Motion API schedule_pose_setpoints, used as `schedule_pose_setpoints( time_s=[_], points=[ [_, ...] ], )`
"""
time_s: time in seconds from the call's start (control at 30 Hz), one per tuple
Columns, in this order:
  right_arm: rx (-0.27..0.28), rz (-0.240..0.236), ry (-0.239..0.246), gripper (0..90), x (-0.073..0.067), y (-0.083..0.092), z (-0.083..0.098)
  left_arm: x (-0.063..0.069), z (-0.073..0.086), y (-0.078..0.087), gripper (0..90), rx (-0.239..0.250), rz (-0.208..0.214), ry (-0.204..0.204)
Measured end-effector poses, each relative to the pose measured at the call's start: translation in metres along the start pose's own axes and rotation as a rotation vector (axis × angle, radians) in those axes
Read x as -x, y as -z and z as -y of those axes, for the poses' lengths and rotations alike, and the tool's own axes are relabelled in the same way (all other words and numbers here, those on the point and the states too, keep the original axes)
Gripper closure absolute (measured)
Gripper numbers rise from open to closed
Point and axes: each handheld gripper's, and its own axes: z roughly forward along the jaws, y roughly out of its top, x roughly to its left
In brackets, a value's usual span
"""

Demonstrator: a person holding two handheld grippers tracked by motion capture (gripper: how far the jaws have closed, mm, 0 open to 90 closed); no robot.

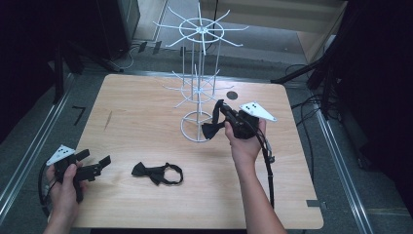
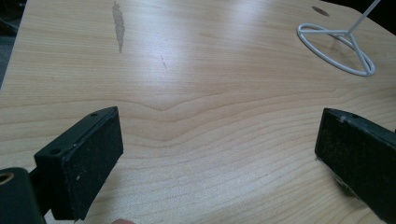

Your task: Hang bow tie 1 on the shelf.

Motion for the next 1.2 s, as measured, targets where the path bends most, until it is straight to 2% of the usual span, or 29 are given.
schedule_pose_setpoints(
  time_s=[0.17,0.33,0.93,1.07,1.1,1.2],
  points=[
    [0.002,-0.007,-0.002,90.0,0.001,-0.003,0.001,0.0,0.0,0.0,1.4,0.0,0.001,0.0],
    [0.008,-0.016,-0.031,90.0,-0.001,-0.008,0.003,0.0,0.0,0.0,1.4,-0.001,0.0,0.0],
    [0.016,-0.033,-0.082,90.0,-0.005,-0.023,0.005,0.0,0.0,0.0,1.4,0.002,0.0,0.0],
    [0.017,-0.034,-0.076,88.6,-0.005,-0.023,0.006,0.0,0.0,0.0,1.4,0.001,0.0,-0.001],
    [0.016,-0.027,-0.063,83.7,-0.005,-0.022,0.006,0.0,0.0,0.0,1.4,0.001,0.0,-0.001],
    [0.018,-0.026,-0.048,80.0,-0.004,-0.021,0.008,0.0,0.0,0.0,1.4,0.001,0.001,0.0]
  ],
)
